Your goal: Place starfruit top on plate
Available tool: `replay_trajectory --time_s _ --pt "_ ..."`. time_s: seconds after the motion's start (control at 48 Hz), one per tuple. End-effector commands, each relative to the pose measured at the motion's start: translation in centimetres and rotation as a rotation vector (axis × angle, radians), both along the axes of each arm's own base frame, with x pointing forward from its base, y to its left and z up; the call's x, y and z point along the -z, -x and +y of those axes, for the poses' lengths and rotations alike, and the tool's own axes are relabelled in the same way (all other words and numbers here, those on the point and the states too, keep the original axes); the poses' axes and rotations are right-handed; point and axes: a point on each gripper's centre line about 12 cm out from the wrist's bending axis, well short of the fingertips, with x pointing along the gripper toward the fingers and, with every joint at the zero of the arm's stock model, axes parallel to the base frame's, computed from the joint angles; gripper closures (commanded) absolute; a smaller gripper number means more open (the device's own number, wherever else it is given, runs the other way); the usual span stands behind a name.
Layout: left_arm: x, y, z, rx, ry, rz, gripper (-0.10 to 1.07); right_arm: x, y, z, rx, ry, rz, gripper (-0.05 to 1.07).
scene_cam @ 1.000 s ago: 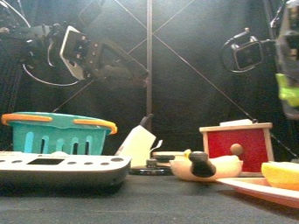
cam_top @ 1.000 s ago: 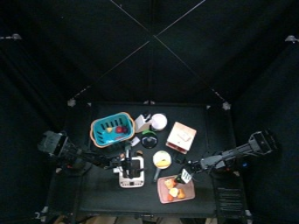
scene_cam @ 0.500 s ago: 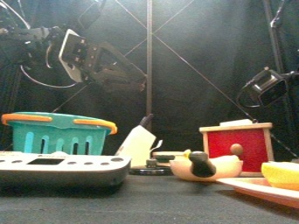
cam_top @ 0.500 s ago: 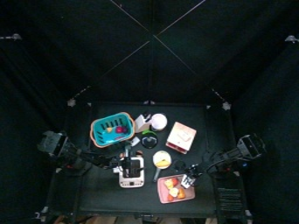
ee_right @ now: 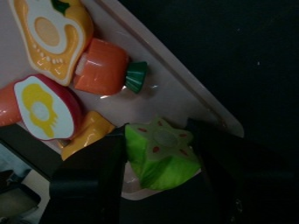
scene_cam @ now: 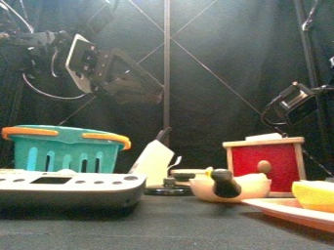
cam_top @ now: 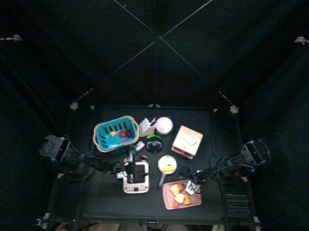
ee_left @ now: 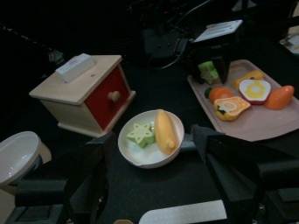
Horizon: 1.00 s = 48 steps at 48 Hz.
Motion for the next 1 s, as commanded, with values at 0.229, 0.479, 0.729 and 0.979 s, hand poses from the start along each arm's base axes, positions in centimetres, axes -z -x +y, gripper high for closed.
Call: replay_trajectory --time_s 0.229,0.479,0.729,0.979 --pt "-0.3 -0.2 -0.1 -0.002 0.002 -0.018 -0.04 -1.2 -0.6 0.1 -0.015 0.007 0.006 0.05" --pt "-0.3 -0.2 0.0 -0.003 0.002 -0.018 -0.04 -2.0 -1.3 0.1 -0.055 0.044 0.007 0.04" --pt "-0.2 -0.2 -0.1 -0.002 0.001 -0.015 -0.04 -2.2 -1.6 0.1 -0.060 0.049 -0.001 0.04" --pt "-0.2 -0.2 0.0 -0.007 0.004 -0.014 -0.04 -2.2 -1.7 -0.3 -0.056 0.055 -0.002 0.04"
